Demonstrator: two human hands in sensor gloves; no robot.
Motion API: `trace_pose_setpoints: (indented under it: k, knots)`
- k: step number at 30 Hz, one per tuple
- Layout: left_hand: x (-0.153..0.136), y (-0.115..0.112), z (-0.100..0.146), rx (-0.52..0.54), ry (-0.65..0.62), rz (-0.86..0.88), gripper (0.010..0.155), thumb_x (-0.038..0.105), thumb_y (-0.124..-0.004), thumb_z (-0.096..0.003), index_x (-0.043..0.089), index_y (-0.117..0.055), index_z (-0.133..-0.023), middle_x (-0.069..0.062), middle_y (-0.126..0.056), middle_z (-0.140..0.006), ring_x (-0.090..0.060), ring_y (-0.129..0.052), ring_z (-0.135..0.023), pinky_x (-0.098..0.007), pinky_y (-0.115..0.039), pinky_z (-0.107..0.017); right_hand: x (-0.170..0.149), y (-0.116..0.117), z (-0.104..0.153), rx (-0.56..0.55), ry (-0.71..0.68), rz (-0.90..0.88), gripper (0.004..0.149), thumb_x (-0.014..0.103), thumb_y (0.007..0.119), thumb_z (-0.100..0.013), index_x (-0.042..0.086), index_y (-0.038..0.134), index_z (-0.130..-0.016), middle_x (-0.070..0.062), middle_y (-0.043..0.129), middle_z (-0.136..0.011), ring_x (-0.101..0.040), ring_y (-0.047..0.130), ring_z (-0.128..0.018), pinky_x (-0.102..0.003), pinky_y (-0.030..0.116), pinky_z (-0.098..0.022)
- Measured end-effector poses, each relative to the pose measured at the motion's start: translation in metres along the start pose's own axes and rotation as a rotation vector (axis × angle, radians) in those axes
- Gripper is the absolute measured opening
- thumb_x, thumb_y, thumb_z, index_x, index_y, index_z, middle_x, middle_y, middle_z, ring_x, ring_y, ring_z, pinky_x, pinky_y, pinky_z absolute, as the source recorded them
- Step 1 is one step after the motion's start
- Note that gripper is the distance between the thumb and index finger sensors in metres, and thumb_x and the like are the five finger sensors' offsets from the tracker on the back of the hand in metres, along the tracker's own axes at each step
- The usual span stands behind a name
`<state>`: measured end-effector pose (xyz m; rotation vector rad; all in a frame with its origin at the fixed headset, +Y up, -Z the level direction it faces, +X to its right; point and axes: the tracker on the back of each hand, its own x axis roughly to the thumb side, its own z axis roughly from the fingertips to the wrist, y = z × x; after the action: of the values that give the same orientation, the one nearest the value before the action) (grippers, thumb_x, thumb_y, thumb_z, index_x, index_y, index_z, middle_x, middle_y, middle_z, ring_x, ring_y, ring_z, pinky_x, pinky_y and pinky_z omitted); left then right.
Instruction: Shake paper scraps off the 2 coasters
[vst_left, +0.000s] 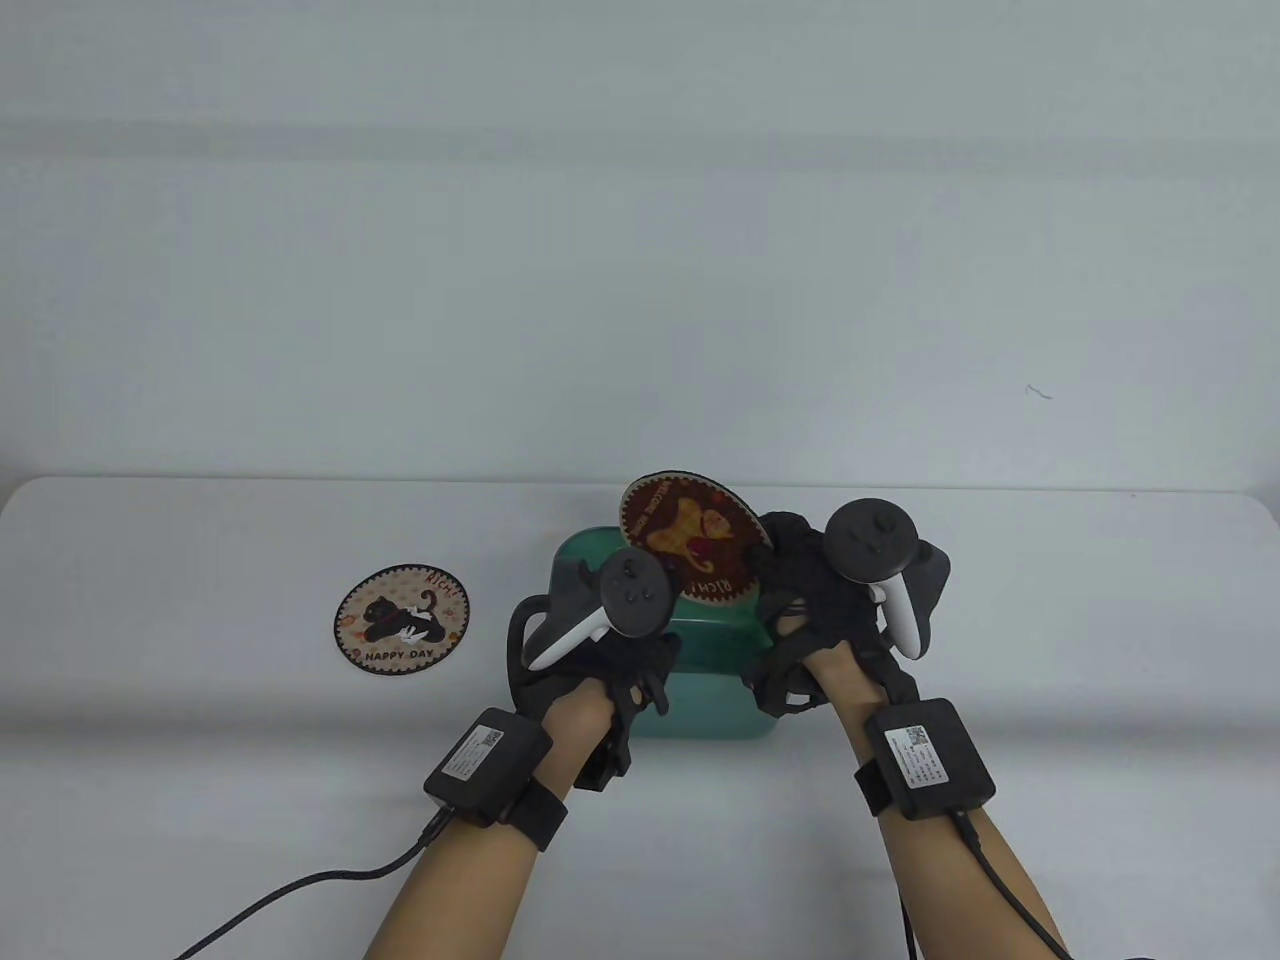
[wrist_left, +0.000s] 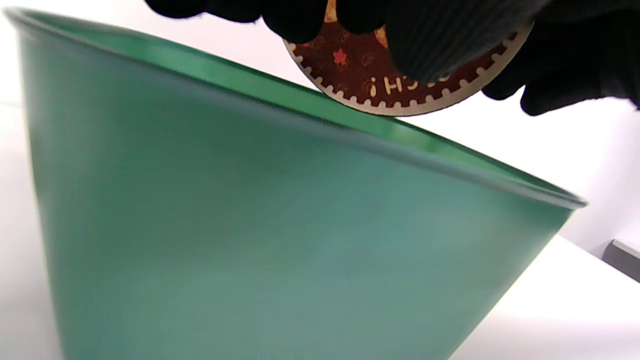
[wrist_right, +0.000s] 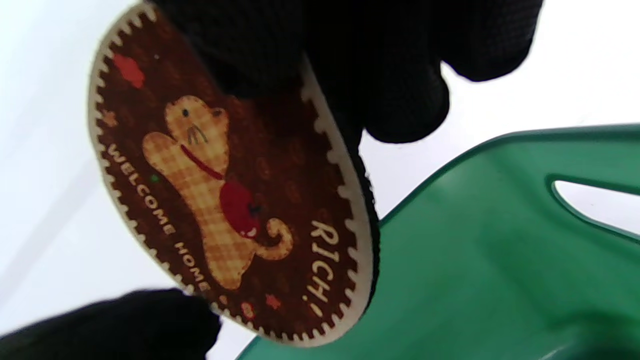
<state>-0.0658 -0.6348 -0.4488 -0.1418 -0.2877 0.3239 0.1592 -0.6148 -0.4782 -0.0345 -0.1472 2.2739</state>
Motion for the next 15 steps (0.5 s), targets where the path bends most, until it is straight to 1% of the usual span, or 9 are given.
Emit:
trace_pose_setpoints:
  k: [3,6,8,9,10,11,12,13,15]
  knots:
    - [-0.004,0.004,0.008,0.03,-0.014,-0.007,0.066,0.042,-0.076,-0.0474,0.025,-0.046,-0.103,-0.009,-0.047,-0.107,-0.041,-0.044,-0.1,-0.054,-0.053,-0.07,-0.005,-0.002,0.002,-0.02,0.018,-0.02,0.042,0.028,0.076,-0.043,0.021,0.064,-0.082,-0.003,0.09,-0.073,-0.024,0.089,-0.062,-0.046,0.069,-0.053]
    - [-0.017,0.007,0.025,0.084,-0.046,-0.004,0.063,0.042,-0.076,-0.0471,0.023,-0.05,-0.102,-0.009,-0.049,-0.106,-0.041,-0.047,-0.099,-0.053,-0.055,-0.069,-0.014,-0.014,0.005,-0.058,0.029,-0.064,0.042,0.029,0.076,-0.043,0.021,0.064,-0.082,-0.003,0.09,-0.073,-0.024,0.09,-0.061,-0.045,0.07,-0.052]
    - [-0.039,0.01,0.039,0.125,-0.053,0.025,0.062,0.042,-0.076,-0.0474,0.022,-0.052,-0.101,-0.009,-0.05,-0.106,-0.041,-0.05,-0.098,-0.052,-0.057,-0.068,-0.023,-0.027,0.007,-0.095,0.052,-0.14,0.042,0.029,0.076,-0.043,0.021,0.064,-0.082,-0.004,0.09,-0.072,-0.024,0.09,-0.06,-0.045,0.07,-0.052]
    - [-0.054,0.013,0.05,0.174,-0.046,0.053,0.061,0.041,-0.075,-0.0477,0.022,-0.053,-0.101,-0.009,-0.05,-0.105,-0.041,-0.05,-0.097,-0.052,-0.057,-0.068,-0.032,-0.04,0.007,-0.122,0.077,-0.21,0.042,0.029,0.076,-0.043,0.02,0.063,-0.082,-0.004,0.089,-0.072,-0.024,0.091,-0.06,-0.045,0.071,-0.051]
    - [-0.063,0.014,0.056,0.215,-0.043,0.072,0.06,0.041,-0.075,-0.0477,0.021,-0.054,-0.1,-0.01,-0.052,-0.104,-0.042,-0.053,-0.096,-0.052,-0.059,-0.067,-0.035,-0.044,0.008,-0.131,0.086,-0.23,0.042,0.029,0.076,-0.043,0.02,0.063,-0.082,-0.004,0.089,-0.072,-0.024,0.091,-0.06,-0.045,0.071,-0.051]
    - [-0.079,0.017,0.066,0.285,-0.027,0.125,0.059,0.04,-0.076,-0.0473,0.02,-0.056,-0.099,-0.01,-0.054,-0.103,-0.042,-0.055,-0.095,-0.052,-0.06,-0.065,-0.044,-0.054,0.008,-0.156,0.111,-0.287,0.042,0.029,0.076,-0.043,0.02,0.063,-0.082,-0.004,0.089,-0.073,-0.024,0.092,-0.059,-0.045,0.071,-0.051]
    - [-0.093,0.018,0.077,0.316,0.0,0.186,0.059,0.04,-0.076,-0.0474,0.02,-0.056,-0.099,-0.011,-0.054,-0.103,-0.043,-0.055,-0.094,-0.052,-0.06,-0.065,-0.055,-0.065,0.01,-0.185,0.134,-0.343,0.042,0.029,0.076,-0.043,0.02,0.063,-0.082,-0.004,0.089,-0.073,-0.024,0.092,-0.059,-0.045,0.072,-0.05]
    - [-0.1,0.018,0.083,0.332,0.015,0.228,0.059,0.041,-0.075,-0.048,0.02,-0.055,-0.1,-0.01,-0.052,-0.104,-0.042,-0.055,-0.095,-0.052,-0.06,-0.065,-0.061,-0.069,0.011,-0.199,0.144,-0.365,0.042,0.029,0.076,-0.043,0.02,0.062,-0.082,-0.004,0.089,-0.073,-0.024,0.092,-0.058,-0.045,0.072,-0.05]
    - [-0.12,0.013,0.1,0.379,0.074,0.394,0.06,0.041,-0.075,-0.0484,0.02,-0.053,-0.1,-0.011,-0.046,-0.105,-0.043,-0.055,-0.094,-0.053,-0.06,-0.065,-0.083,-0.082,0.017,-0.246,0.191,-0.418,0.042,0.029,0.075,-0.043,0.02,0.062,-0.082,-0.005,0.088,-0.073,-0.023,0.093,-0.057,-0.044,0.073,-0.049]
